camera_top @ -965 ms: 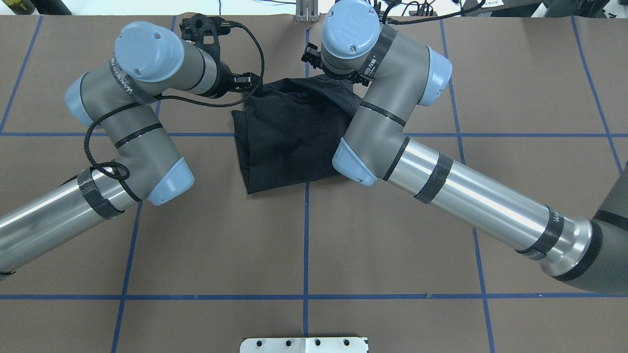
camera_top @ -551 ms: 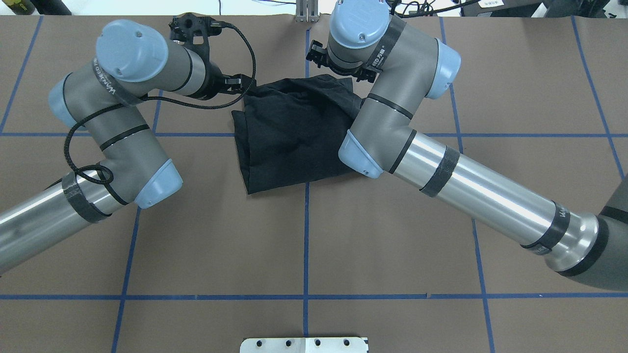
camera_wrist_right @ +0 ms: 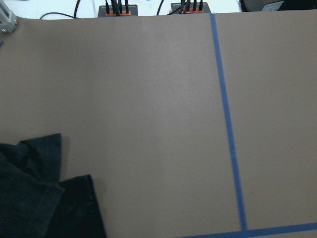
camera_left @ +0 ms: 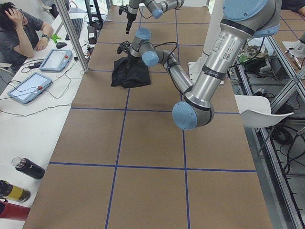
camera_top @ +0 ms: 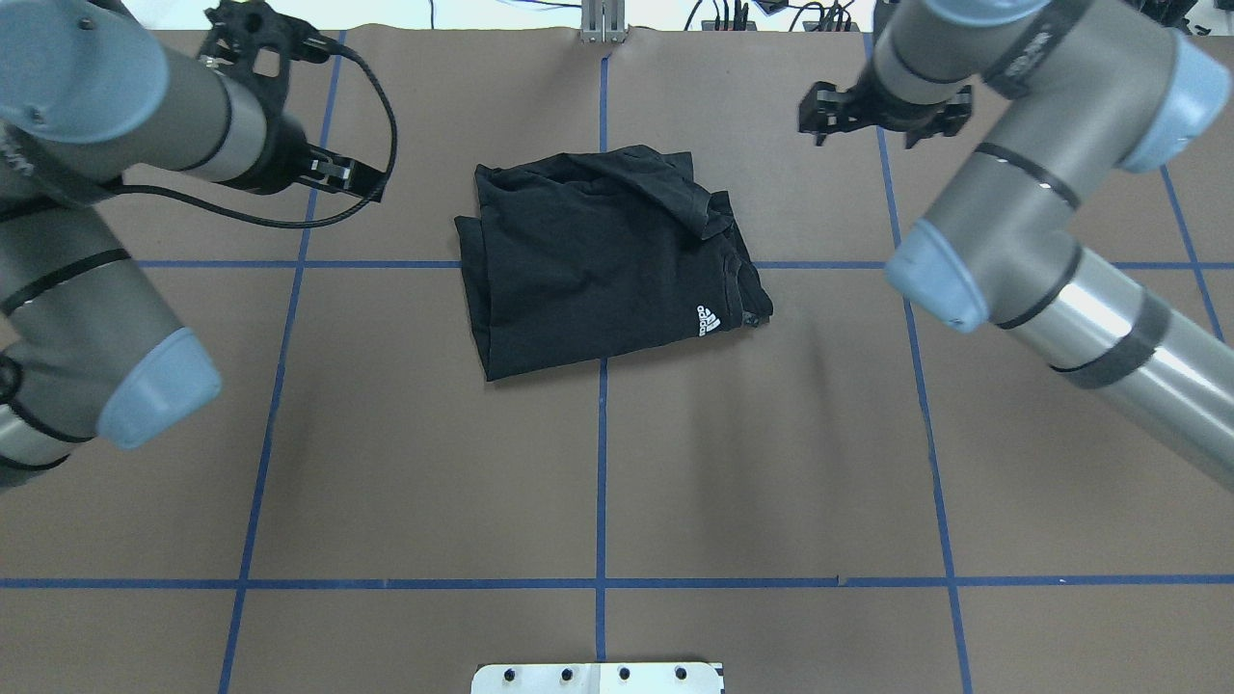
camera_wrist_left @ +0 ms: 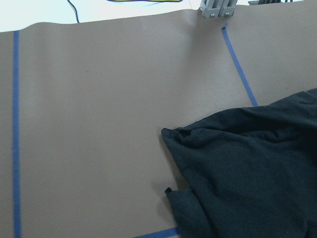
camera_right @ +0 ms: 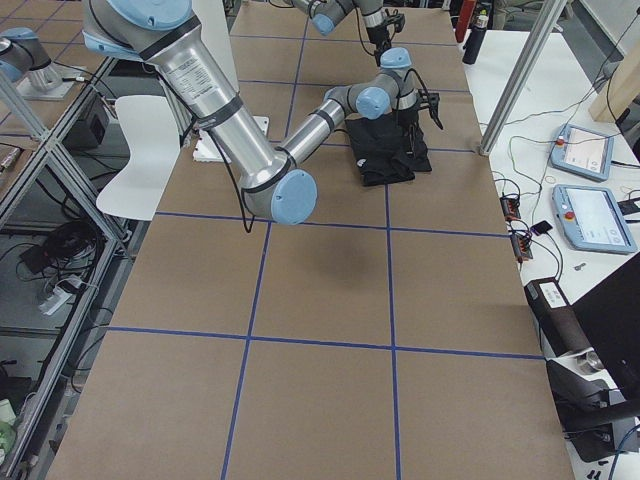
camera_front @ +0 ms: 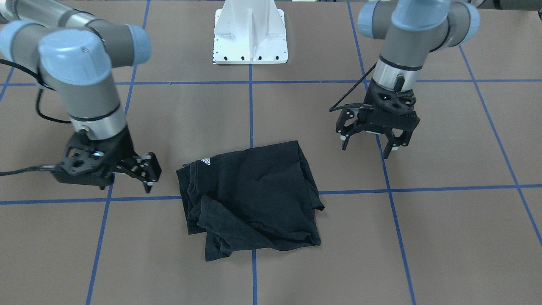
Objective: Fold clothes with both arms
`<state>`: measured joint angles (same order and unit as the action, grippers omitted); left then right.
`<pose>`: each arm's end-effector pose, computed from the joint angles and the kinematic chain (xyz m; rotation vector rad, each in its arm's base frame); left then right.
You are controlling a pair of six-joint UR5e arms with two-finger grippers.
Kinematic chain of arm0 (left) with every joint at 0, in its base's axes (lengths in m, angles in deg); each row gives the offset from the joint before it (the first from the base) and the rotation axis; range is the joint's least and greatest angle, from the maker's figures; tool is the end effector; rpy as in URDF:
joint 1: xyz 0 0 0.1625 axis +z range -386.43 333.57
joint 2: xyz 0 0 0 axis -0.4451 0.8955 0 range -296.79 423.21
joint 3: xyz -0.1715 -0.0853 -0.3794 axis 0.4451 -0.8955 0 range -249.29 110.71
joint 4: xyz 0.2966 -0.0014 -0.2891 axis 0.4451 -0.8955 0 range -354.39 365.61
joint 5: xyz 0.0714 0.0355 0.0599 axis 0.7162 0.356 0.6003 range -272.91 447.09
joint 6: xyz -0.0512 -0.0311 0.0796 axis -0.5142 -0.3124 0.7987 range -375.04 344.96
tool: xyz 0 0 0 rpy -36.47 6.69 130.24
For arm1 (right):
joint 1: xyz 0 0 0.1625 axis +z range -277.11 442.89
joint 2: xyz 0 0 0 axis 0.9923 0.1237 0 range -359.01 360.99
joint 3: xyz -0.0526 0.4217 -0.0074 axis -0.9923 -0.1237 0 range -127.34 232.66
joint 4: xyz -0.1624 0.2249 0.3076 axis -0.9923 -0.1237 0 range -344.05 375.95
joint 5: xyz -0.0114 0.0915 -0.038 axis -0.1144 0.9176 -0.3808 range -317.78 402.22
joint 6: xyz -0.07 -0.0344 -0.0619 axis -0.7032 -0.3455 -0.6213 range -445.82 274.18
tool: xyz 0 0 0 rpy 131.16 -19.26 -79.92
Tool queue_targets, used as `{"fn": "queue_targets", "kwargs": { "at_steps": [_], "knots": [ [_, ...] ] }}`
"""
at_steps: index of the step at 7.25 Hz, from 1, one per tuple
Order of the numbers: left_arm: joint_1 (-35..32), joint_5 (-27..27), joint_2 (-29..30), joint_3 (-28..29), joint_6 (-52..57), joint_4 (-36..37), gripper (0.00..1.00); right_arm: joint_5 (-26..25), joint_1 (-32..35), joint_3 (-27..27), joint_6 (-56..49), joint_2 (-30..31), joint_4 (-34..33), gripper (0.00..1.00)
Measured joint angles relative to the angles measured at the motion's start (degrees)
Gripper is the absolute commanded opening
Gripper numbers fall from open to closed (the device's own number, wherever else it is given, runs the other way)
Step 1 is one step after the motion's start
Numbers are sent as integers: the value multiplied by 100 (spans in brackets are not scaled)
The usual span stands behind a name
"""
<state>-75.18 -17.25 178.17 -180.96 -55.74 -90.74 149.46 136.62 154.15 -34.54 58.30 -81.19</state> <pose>0.3046 -0.5121 0.2413 0.5422 0.7783 0.1246 -0.2995 -0.5836 0.2626 0.2625 -0.6539 0.1537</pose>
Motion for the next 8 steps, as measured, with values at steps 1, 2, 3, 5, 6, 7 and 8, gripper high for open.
{"fn": "queue_targets", "kwargs": {
  "at_steps": [1,2,3,5,6,7,8],
  "knots": [
    [-214,-158,-366,-386,244,133,100,294,430,392,-890,488,-371,100],
    [-389,-361,-709,-572,358,179,100,723,913,548,-1699,975,-499,100],
    [-510,-508,-1023,-613,403,198,100,1255,1431,587,-2563,1446,-529,100],
    [-1225,-1348,-1457,-245,676,196,100,2068,2496,408,-4498,2342,-534,100],
    [-1862,-1908,-1655,-14,1467,183,100,2270,2964,156,-5379,2696,-532,100],
    [-2535,-2269,-1851,190,2514,188,100,2352,3336,-87,-6044,2988,-526,100],
    [-3124,-2510,-2034,454,3314,186,100,2378,3610,-217,-6379,3277,-491,100]
  ]
}}
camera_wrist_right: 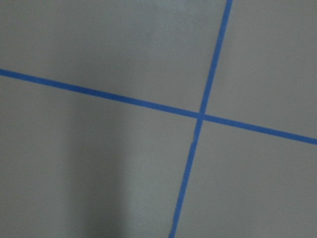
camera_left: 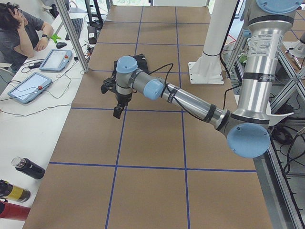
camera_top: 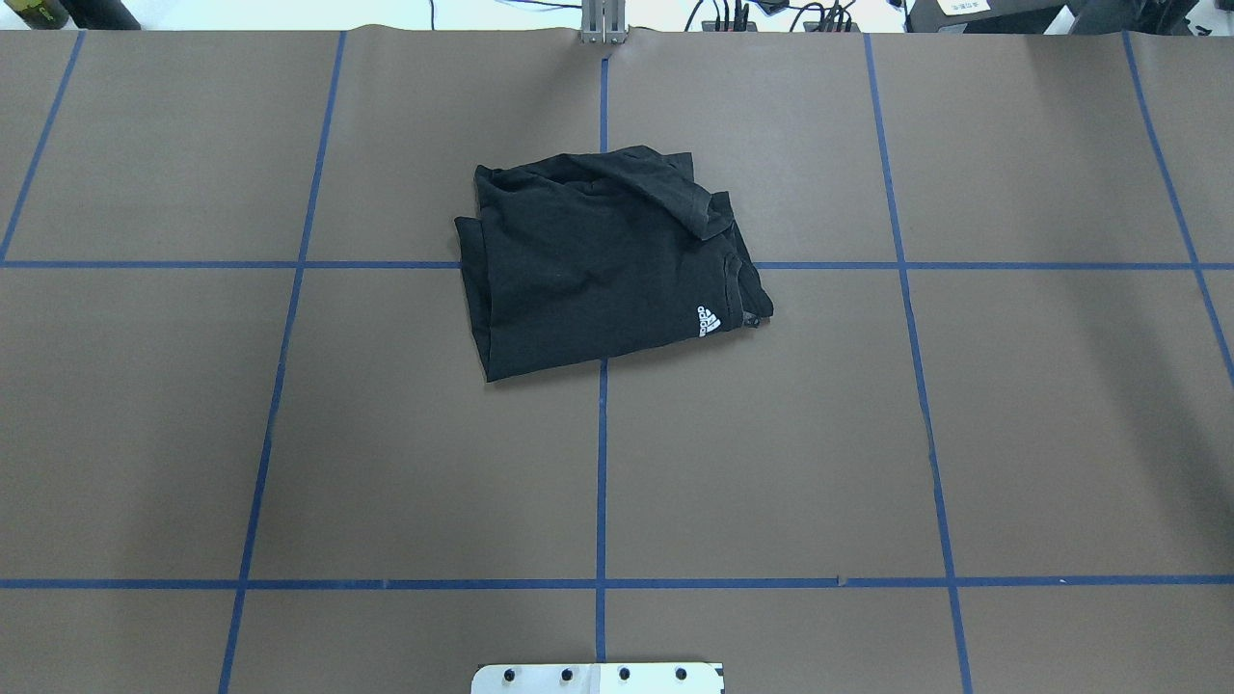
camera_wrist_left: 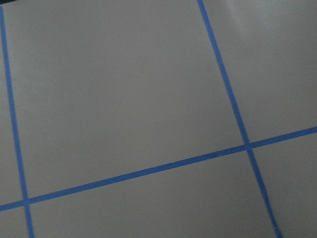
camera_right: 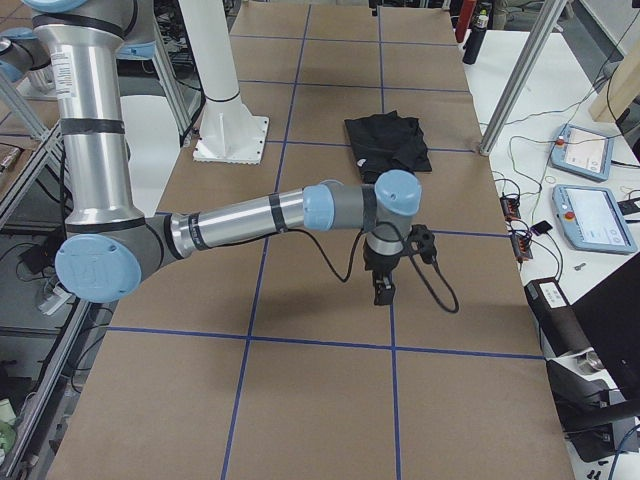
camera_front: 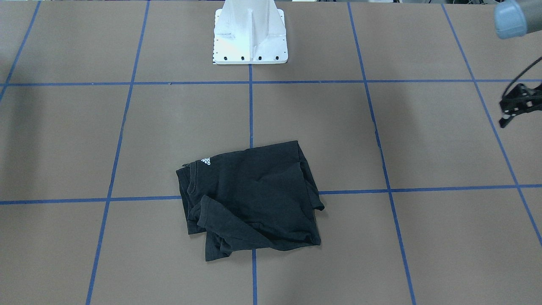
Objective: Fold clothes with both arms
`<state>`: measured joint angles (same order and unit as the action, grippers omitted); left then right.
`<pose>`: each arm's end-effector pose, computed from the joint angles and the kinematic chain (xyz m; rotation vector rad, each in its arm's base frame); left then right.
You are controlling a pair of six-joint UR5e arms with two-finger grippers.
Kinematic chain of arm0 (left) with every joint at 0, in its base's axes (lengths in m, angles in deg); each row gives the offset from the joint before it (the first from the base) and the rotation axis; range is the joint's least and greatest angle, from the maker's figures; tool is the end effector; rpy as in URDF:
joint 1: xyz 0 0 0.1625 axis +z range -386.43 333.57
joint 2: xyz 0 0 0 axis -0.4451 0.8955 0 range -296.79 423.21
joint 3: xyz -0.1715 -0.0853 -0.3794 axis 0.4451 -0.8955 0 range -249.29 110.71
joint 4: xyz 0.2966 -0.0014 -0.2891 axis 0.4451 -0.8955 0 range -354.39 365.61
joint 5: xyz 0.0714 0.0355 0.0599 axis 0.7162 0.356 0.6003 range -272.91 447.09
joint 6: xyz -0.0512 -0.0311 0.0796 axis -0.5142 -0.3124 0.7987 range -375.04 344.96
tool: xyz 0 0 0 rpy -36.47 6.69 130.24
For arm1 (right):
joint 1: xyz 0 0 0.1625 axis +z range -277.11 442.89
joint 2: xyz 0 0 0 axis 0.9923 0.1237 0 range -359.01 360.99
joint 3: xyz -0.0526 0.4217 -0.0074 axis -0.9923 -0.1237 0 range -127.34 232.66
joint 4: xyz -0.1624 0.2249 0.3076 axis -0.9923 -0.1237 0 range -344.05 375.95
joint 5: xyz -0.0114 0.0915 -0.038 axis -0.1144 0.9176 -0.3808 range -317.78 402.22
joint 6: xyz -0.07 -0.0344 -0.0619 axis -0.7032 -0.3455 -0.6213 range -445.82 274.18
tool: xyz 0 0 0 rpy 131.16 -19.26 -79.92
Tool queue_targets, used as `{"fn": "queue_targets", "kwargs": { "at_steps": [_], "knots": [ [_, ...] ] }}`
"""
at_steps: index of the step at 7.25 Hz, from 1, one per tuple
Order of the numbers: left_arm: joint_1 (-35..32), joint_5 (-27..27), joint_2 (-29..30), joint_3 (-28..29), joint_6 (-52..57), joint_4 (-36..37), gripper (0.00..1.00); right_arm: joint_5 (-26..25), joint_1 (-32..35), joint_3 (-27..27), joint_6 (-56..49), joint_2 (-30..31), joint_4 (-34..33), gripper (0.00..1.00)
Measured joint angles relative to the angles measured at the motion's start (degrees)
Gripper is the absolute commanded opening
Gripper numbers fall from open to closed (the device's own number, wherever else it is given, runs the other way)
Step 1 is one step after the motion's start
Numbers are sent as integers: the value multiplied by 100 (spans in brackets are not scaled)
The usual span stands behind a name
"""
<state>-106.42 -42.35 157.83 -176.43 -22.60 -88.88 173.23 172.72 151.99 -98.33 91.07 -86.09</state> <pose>0.0218 -0.5262 0.4657 0.3315 0.7356 0.1981 0.0666 -0.4827 0.6043 0.0306 -0.7177 -0.1944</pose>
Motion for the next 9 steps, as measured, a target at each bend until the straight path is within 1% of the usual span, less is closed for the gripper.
{"fn": "queue_targets", "kwargs": {
  "at_steps": [1,2,3,5,8,9],
  "knots": [
    [-489,-322,-185,288,441,-20,100,10,193,-70,-125,247,131,100],
    [-822,-623,-348,446,613,-26,100,20,287,-125,-162,425,335,100],
    [-957,-700,-526,461,661,-46,100,35,324,-168,-173,515,527,100],
    [-1001,-618,-818,436,702,-188,100,104,300,-191,-127,506,799,100],
    [-996,-598,-993,401,694,-249,100,324,-86,-44,1018,334,1023,100],
    [-995,-605,-1016,399,689,-254,100,333,-121,-12,1166,340,1038,100]
  ]
}}
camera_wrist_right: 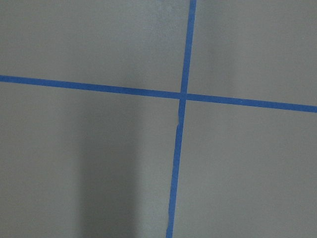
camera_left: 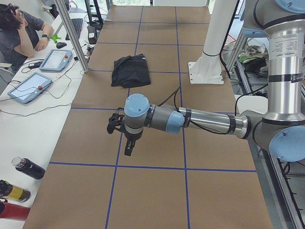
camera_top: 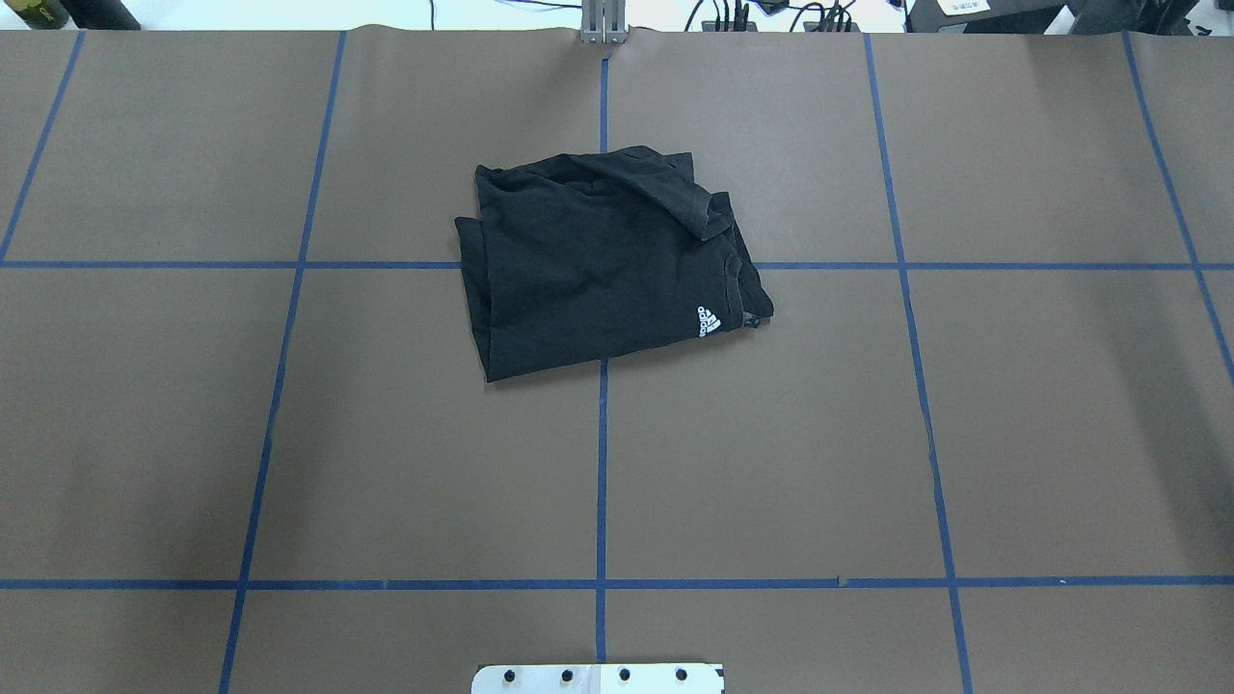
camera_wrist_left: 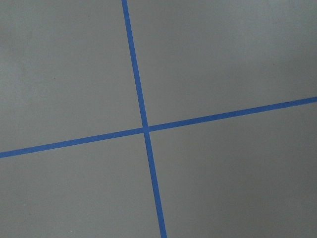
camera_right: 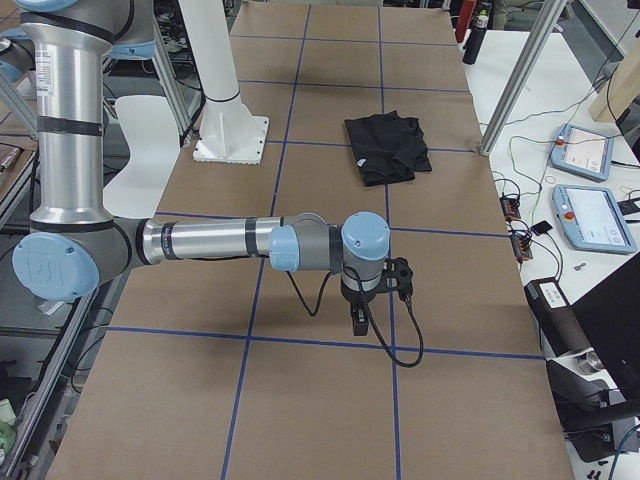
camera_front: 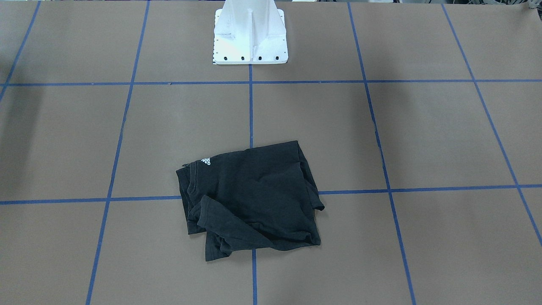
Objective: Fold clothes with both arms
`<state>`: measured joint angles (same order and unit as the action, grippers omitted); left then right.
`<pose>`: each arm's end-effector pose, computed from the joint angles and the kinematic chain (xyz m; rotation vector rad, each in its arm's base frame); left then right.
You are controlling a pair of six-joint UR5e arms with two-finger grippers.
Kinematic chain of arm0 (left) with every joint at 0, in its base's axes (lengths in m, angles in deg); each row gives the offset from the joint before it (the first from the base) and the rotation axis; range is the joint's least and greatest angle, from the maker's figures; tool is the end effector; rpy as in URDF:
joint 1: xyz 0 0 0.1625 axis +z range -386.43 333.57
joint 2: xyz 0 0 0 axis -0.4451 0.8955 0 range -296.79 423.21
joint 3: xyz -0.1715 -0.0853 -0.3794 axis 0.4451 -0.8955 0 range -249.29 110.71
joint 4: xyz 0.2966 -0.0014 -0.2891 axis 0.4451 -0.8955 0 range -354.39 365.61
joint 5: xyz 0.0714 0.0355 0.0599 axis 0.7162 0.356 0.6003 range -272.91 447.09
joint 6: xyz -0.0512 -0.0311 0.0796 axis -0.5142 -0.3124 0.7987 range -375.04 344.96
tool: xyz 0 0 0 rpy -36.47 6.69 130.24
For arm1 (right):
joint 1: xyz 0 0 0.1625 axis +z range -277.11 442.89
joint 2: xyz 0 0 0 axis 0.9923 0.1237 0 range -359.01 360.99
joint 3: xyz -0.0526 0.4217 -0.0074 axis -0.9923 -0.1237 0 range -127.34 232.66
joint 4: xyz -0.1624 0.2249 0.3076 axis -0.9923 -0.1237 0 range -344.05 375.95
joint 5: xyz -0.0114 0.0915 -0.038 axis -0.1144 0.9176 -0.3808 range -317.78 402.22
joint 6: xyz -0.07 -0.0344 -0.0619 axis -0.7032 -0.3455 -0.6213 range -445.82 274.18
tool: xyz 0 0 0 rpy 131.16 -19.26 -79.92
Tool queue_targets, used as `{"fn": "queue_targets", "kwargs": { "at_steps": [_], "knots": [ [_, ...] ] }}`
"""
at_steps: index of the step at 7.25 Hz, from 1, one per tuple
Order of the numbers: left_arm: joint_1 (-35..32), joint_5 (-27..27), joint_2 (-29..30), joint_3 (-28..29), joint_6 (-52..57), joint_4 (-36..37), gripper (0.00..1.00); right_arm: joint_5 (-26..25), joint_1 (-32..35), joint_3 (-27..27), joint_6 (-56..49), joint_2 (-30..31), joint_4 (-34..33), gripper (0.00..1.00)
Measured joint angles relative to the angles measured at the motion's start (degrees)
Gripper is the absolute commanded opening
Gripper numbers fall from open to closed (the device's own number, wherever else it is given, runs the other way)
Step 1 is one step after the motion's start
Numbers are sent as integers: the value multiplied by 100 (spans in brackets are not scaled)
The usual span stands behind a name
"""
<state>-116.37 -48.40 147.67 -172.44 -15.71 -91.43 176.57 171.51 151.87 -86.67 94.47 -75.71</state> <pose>-0.0618 -0.4619 0.5760 0.2370 0.7908 0.0915 0.0524 -0.4704 0.6115 0.0639 -0.7742 -0.0645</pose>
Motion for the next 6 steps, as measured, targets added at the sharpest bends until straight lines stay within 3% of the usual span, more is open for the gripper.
{"fn": "queue_targets", "kwargs": {
  "at_steps": [6],
  "knots": [
    [3,-39,-60,5,-21,-16,100,-5,-20,18,85,21,9,100]
  ]
}}
